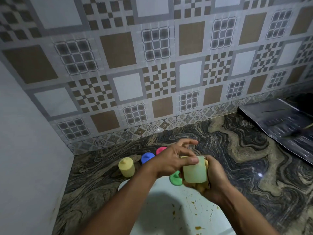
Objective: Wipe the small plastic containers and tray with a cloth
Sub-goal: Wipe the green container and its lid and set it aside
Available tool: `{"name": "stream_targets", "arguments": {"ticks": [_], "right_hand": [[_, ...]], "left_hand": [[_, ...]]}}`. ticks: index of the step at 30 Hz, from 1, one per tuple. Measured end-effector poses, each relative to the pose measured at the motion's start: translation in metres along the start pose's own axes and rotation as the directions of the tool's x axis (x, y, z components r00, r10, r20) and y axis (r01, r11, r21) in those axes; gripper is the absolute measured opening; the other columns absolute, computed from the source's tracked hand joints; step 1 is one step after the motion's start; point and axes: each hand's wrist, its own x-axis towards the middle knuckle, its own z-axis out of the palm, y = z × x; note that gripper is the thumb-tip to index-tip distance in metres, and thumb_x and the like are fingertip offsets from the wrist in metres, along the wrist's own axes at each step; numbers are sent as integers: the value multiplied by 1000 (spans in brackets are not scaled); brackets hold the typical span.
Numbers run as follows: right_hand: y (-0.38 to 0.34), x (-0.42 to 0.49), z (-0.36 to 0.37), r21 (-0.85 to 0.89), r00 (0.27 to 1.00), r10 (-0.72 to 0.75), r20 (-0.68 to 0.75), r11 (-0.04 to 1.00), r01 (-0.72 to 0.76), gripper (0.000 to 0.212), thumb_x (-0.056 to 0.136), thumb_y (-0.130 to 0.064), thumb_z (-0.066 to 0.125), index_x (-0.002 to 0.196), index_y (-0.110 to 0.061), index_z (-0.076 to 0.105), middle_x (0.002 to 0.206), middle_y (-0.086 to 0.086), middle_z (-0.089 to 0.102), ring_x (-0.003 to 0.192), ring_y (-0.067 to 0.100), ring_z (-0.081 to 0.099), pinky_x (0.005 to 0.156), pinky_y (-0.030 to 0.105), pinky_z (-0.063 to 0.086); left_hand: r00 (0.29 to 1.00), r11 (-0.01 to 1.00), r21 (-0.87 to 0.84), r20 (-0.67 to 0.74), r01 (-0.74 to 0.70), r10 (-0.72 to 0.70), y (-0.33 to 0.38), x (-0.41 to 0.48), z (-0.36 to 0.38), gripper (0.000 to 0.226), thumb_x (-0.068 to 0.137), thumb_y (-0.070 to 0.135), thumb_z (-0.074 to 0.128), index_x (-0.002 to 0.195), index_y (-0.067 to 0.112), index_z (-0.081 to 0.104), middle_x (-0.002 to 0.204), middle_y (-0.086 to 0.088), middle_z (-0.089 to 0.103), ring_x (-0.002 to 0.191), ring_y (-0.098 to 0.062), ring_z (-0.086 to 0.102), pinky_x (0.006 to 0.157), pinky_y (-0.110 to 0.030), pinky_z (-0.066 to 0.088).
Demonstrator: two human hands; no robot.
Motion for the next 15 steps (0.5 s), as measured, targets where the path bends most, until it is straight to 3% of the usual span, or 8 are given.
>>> {"name": "stream_targets", "arguments": {"ticks": [2,3,5,7,10,13,15], "right_hand": [[1,-5,0,81,982,142,124,985,-153,41,89,-31,41,96,-1,69,89,27,64,70,35,61,52,38,54],[2,-5,-1,85,982,138,126,985,-149,40,86,-29,42,100,-2,68,92,27,63,72,35,60,53,39,55],[4,3,-2,61,995,70,71,995,-75,38,85,-26,44,103,-1,67,93,28,64,73,37,62,55,39,56],[5,13,-2,-29,994,-79,-76,997,77,42,93,-32,44,104,1,66,93,31,68,73,40,65,59,40,53],[8,16,3,-134,967,-164,-196,981,140,45,96,-43,46,103,-3,66,82,26,67,70,39,62,48,30,40],[3,6,10,48,993,107,46,993,-109,41,92,-33,43,92,-2,70,79,24,67,65,36,61,50,32,48],[1,2,9,76,965,195,175,975,-210,40,83,-32,48,87,0,72,82,23,65,64,34,61,55,33,49]], "left_hand": [[999,990,-133,-11,34,-36,-3,-4,-2,14,97,15,64,93,15,78,152,11,42,139,-5,41,104,-25,41],[998,986,-159,-15,55,-58,-5,-6,-2,14,98,15,63,95,14,76,152,8,44,136,-2,44,99,-22,44],[995,988,-130,-42,83,-89,-7,-7,-2,14,97,18,64,97,12,76,147,1,50,127,1,51,94,-22,45],[993,997,-20,-85,75,-77,-8,-4,-3,13,94,23,69,95,14,78,140,-1,55,122,4,51,97,-26,43],[997,998,49,-69,27,-24,-1,0,-3,9,91,24,73,87,24,80,140,6,53,130,1,47,106,-32,41],[1000,996,-94,-19,4,-6,1,-4,-3,17,96,20,67,85,27,78,150,15,45,142,-7,39,107,-32,41],[998,970,-243,-46,18,-30,-6,-7,0,14,98,20,62,94,17,76,153,14,43,134,-7,48,90,-22,48]]}}
